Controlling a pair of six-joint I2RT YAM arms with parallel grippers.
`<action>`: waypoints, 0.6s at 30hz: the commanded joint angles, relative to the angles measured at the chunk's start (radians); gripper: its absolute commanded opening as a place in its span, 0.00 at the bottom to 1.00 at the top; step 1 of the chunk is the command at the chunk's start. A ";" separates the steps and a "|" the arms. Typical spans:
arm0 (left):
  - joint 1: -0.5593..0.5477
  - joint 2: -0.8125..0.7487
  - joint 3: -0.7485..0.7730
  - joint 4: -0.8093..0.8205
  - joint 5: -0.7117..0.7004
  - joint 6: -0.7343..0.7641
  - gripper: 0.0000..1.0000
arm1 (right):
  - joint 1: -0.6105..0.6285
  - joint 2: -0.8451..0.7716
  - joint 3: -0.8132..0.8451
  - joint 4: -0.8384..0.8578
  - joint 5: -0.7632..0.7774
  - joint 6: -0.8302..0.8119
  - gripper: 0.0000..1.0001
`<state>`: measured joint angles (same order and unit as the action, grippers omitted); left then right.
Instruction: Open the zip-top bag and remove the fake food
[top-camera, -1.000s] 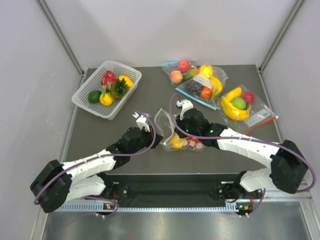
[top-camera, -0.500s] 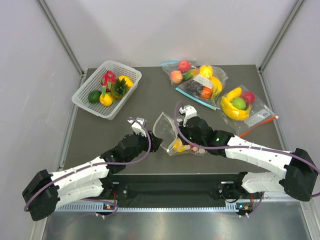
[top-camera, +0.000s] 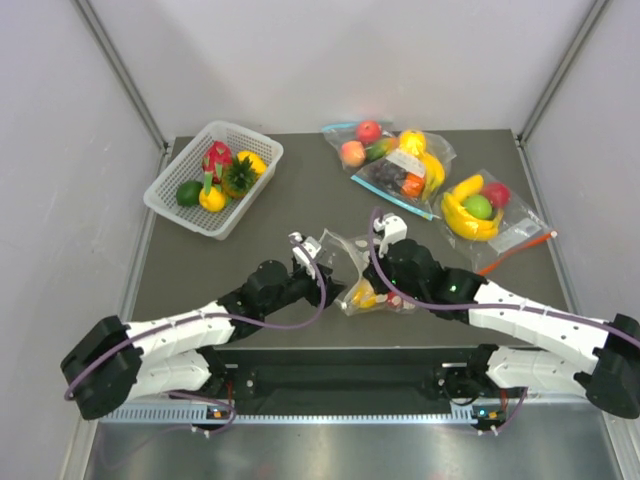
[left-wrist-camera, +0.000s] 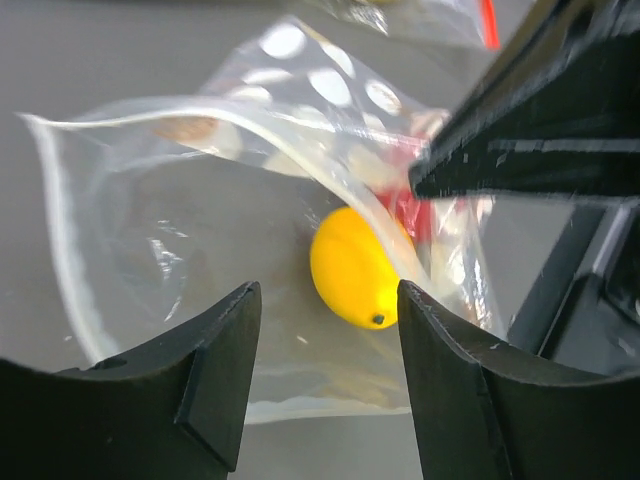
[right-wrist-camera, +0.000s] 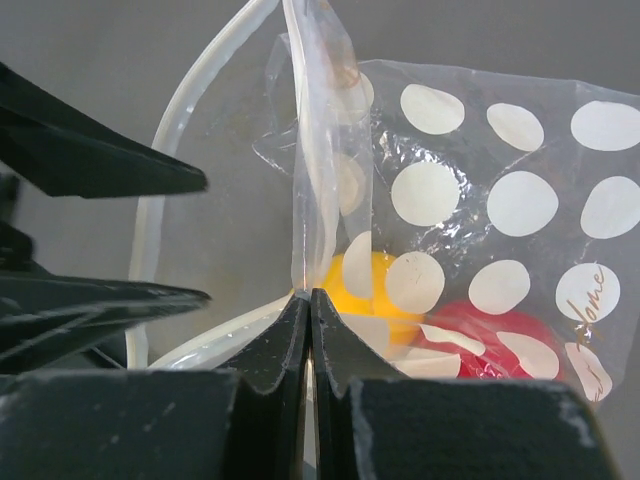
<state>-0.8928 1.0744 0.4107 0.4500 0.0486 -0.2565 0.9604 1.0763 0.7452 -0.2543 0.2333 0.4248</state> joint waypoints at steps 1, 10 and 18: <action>-0.005 0.056 0.019 0.147 0.129 0.083 0.61 | 0.015 -0.056 -0.012 0.012 -0.011 0.019 0.00; -0.005 0.185 0.036 0.173 0.200 0.131 0.61 | 0.017 -0.084 -0.035 0.012 -0.031 0.020 0.00; -0.005 0.297 0.013 0.327 0.347 0.062 0.63 | 0.015 -0.055 -0.063 0.043 -0.020 0.037 0.00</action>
<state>-0.8928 1.3506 0.4179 0.6128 0.3077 -0.1631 0.9604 1.0168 0.6930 -0.2550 0.2043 0.4431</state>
